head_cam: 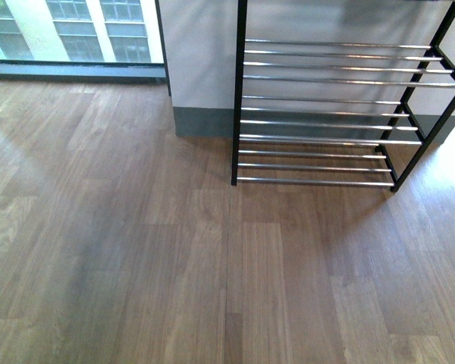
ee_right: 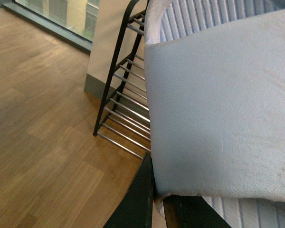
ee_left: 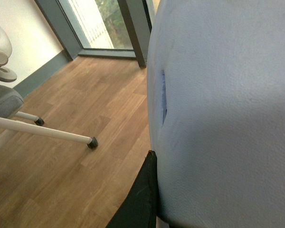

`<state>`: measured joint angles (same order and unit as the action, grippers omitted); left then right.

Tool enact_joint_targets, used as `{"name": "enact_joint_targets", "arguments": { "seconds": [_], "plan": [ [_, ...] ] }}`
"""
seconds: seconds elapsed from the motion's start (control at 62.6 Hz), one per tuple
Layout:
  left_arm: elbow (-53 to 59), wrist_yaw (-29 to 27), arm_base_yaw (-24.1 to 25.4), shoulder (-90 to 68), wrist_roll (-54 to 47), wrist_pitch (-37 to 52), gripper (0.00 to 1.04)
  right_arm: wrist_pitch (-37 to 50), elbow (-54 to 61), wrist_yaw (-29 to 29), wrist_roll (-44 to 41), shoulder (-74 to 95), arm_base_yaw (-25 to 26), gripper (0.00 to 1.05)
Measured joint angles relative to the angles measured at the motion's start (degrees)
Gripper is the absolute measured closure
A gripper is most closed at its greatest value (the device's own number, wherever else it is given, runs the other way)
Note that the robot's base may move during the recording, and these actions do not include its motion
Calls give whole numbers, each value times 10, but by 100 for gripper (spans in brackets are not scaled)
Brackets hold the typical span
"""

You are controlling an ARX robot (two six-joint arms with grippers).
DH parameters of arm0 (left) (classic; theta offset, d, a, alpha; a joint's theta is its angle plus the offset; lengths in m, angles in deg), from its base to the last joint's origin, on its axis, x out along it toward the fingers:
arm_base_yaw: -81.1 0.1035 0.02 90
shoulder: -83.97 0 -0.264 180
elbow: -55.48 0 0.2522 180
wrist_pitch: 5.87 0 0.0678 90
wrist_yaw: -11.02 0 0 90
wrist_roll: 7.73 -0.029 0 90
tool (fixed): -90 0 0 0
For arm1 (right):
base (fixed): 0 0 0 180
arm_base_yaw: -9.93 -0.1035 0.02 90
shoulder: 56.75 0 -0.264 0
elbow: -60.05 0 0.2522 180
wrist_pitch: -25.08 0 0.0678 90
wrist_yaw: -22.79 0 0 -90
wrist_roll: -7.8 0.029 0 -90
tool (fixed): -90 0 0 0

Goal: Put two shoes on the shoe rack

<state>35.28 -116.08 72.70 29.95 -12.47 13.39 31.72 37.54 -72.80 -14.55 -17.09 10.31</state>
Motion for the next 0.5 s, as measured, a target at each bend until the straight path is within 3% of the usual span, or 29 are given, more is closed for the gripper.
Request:
{"name": "enact_joint_targets", "arguments": {
  "seconds": [0.495],
  "plan": [
    [0,0,0,0,0,0,103,0,-1,0,0,0,0,103]
  ]
}}
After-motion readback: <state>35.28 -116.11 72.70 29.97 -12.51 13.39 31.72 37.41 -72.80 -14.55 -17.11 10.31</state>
